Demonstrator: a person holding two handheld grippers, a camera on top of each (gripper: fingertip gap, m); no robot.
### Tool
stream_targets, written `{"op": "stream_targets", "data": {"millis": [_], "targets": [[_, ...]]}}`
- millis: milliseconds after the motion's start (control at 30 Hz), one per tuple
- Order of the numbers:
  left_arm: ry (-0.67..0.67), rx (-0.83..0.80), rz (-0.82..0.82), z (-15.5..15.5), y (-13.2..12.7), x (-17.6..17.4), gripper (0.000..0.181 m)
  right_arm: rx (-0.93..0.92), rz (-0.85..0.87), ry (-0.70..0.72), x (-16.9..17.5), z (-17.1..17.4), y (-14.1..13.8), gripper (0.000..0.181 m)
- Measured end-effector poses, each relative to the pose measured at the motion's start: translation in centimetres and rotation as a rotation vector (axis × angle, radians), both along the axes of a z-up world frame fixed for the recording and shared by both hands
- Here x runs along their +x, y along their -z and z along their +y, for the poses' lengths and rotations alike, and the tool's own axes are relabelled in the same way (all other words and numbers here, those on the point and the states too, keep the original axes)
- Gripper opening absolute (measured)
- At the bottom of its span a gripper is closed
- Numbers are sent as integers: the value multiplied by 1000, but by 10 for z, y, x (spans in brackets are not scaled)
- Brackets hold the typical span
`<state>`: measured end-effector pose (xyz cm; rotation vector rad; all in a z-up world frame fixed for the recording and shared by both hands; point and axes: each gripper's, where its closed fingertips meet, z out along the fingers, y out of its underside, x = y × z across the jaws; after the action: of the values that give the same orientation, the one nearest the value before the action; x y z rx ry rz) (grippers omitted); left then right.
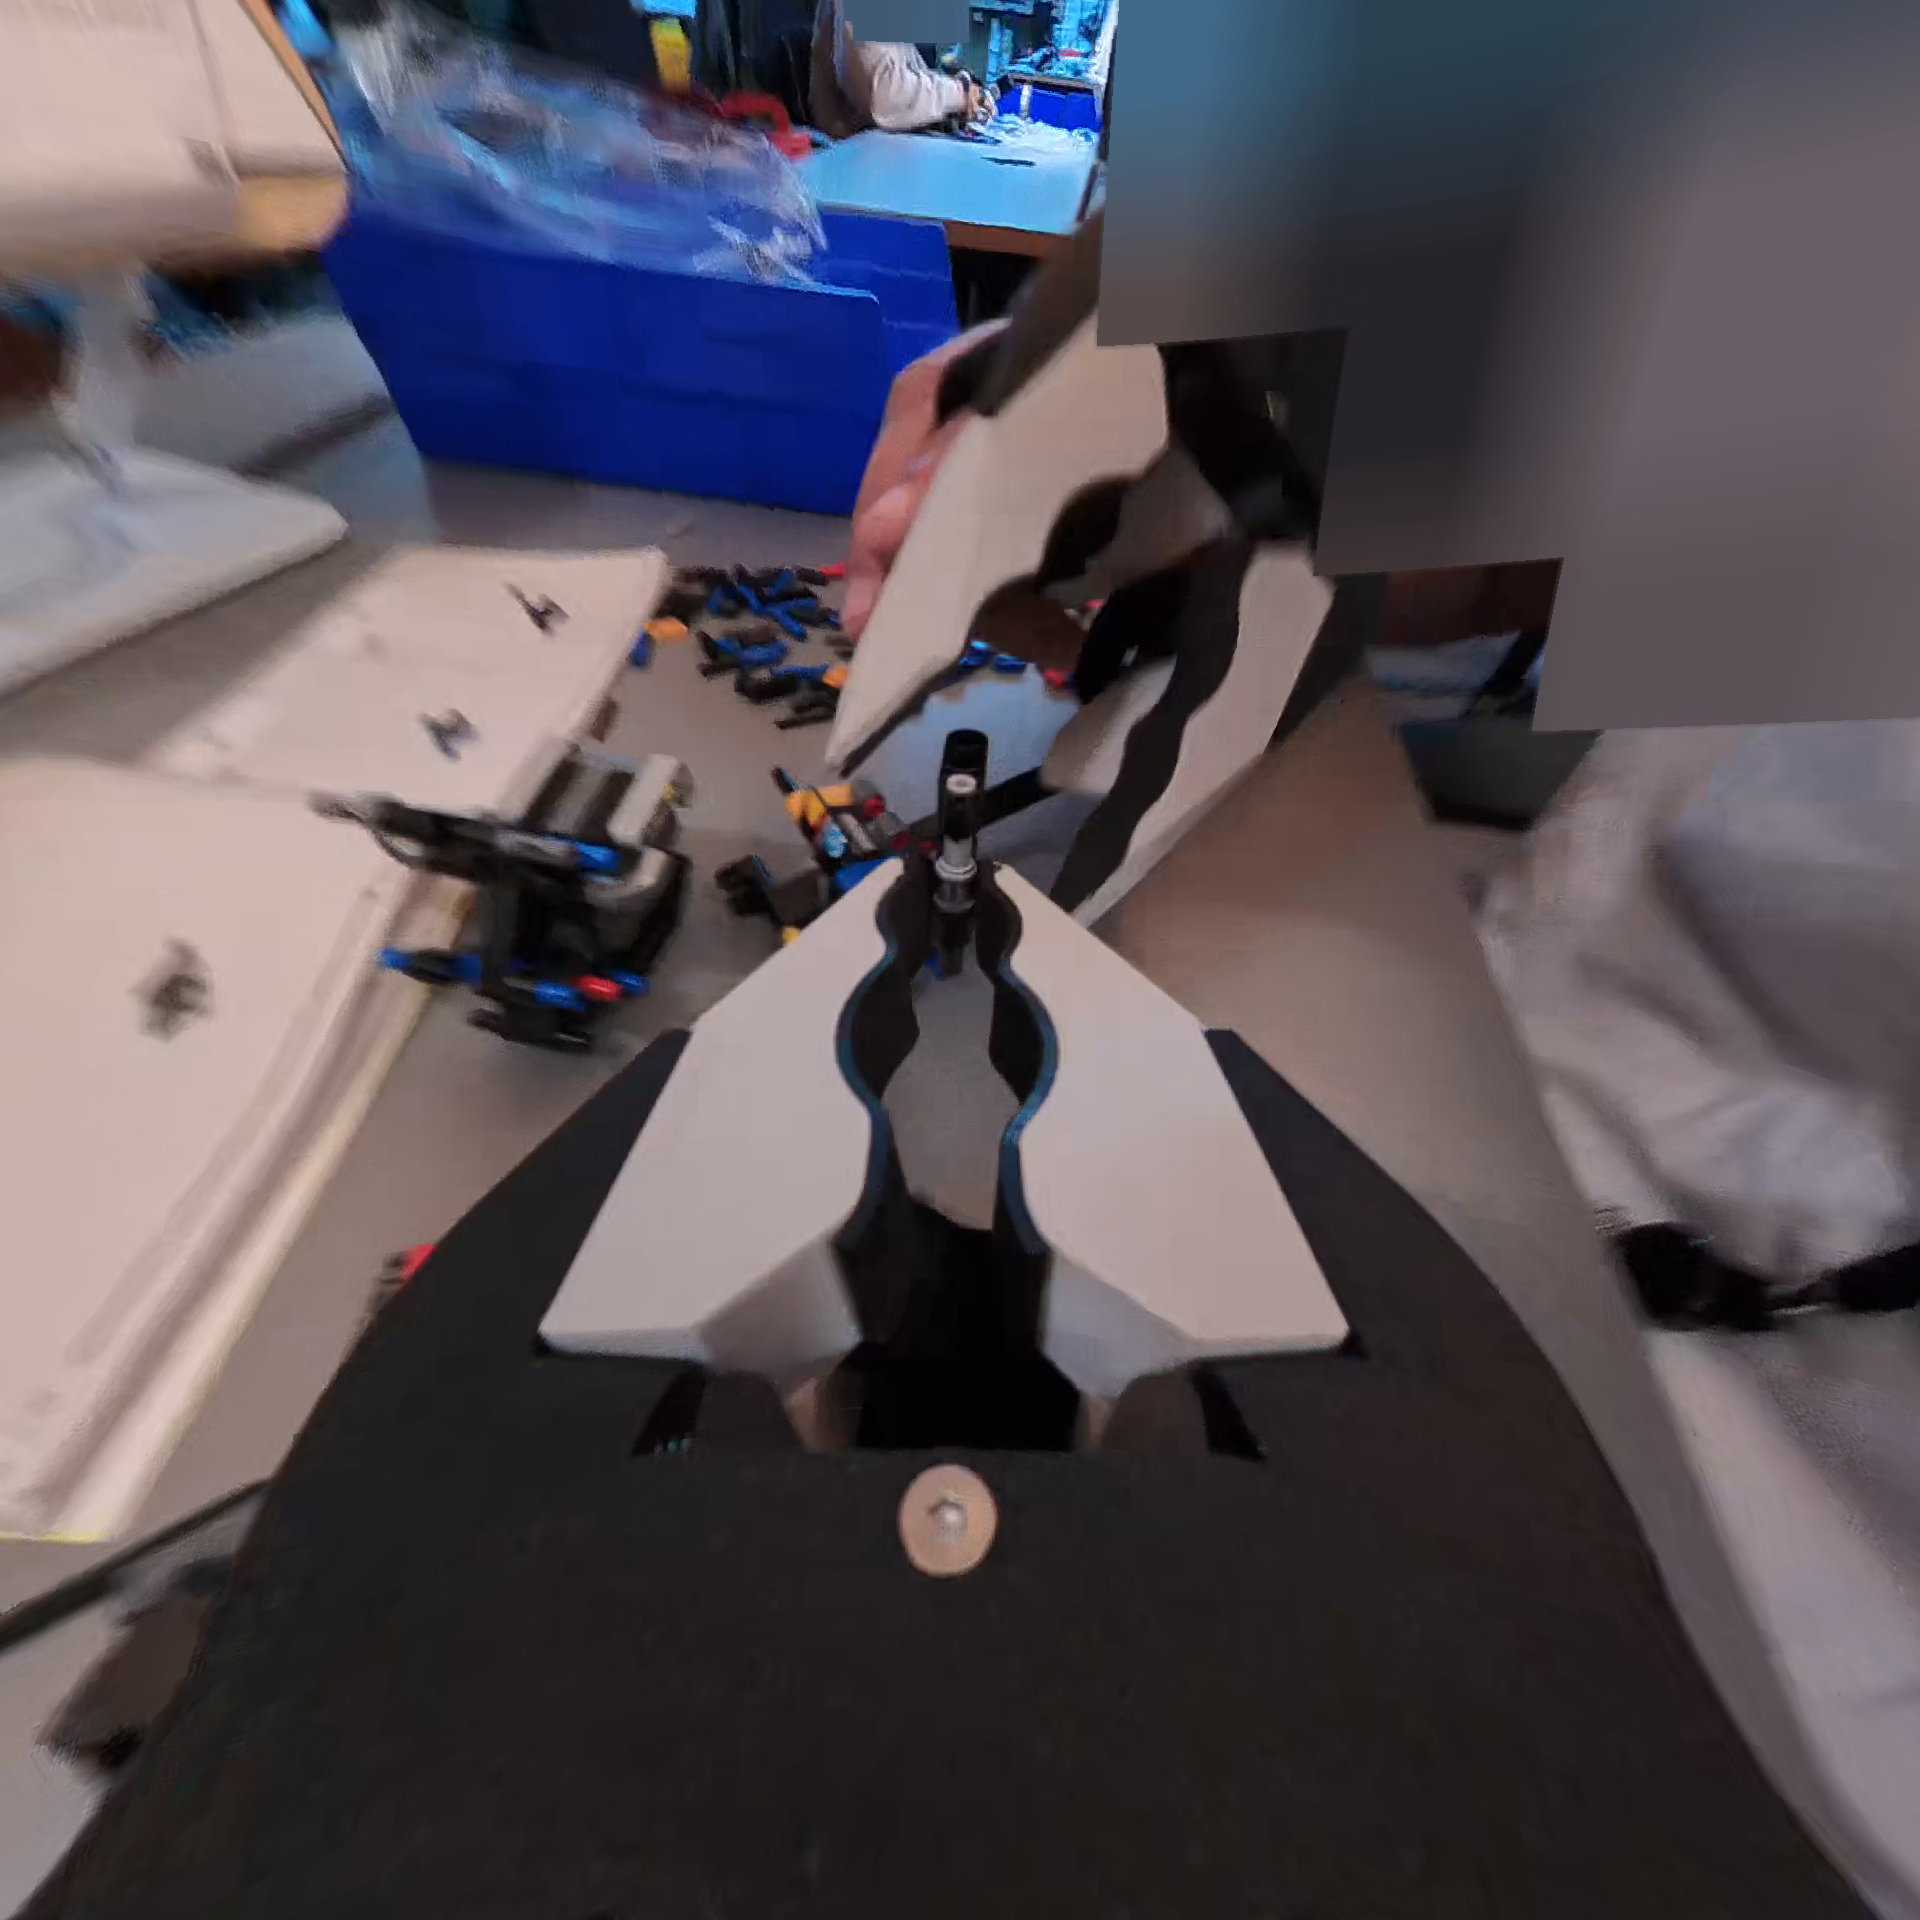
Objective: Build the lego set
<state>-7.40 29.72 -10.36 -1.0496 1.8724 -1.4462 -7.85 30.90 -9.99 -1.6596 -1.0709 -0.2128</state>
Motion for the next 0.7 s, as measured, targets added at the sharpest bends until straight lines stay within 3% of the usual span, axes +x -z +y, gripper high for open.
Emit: {"op": "stream_targets", "data": {"millis": [67, 167, 367, 467, 700], "targets": [[-7, 138, -104, 1, -3, -2, 6, -70, 197, -64, -3, -8, -17, 39], [13, 186, -175, -6, -10, -5, 6, -109, 362, -125, -7, -16, -34, 27], [36, 188, -209, -12, -15, -8, 6, -129, 340, -153, -15, -20, -28, 19], [56, 187, -209, -16, -14, -10, 6, -115, 340, -170, -17, -22, -30, 7], [134, 153, -181, -26, -13, -16, 6, -166, 368, -246, -22, -31, -29, 7]]}}
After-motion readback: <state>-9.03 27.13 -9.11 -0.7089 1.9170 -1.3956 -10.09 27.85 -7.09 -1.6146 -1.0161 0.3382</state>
